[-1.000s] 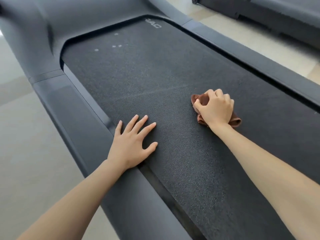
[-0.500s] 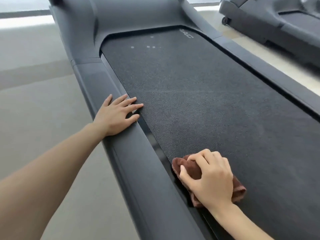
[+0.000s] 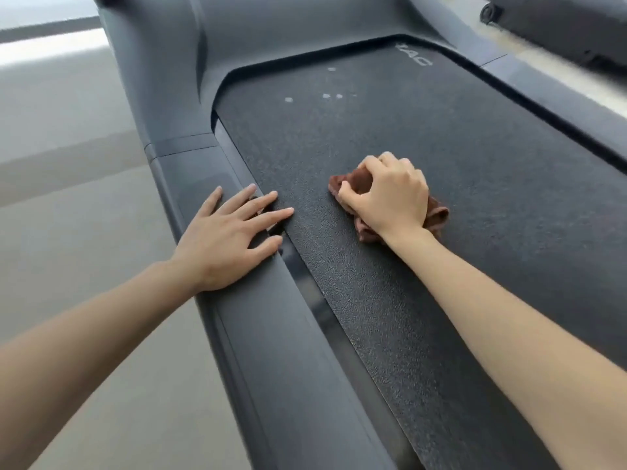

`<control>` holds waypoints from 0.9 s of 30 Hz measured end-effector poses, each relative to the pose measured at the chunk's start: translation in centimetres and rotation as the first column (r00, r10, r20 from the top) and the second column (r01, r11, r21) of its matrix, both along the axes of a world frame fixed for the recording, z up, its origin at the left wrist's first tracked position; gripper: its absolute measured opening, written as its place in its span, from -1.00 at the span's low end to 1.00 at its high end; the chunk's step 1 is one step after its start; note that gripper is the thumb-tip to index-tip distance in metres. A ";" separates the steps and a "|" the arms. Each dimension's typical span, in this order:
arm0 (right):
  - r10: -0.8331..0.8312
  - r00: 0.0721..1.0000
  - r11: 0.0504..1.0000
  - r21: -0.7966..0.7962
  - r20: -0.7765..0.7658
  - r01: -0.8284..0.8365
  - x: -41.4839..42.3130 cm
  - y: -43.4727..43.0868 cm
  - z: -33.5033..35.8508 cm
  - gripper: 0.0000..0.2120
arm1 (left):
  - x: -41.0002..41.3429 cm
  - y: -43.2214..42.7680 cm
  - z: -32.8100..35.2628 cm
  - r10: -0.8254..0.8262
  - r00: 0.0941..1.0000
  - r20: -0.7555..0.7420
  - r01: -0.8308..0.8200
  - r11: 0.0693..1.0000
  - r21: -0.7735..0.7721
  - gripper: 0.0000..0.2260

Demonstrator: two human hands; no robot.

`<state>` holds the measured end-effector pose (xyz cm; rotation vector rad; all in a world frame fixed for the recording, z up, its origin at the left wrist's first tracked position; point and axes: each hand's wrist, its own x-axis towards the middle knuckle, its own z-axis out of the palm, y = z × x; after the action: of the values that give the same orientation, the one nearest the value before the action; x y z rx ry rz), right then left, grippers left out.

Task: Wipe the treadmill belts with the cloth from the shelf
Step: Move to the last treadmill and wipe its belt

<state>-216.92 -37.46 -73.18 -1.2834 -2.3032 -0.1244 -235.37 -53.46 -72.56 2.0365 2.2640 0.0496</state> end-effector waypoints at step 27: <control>0.011 0.989 0.986 -0.163 -0.150 -0.036 3.0 -14.1 1.8 -0.74 | -1.3 0.8 0.6 -0.187 0.982 0.000 0.185 0.971 -0.153 -0.28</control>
<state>-213.96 -51.55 -71.36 -1.2979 -2.2376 0.1688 -236.69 -52.69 -71.91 2.1615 2.0053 -0.1475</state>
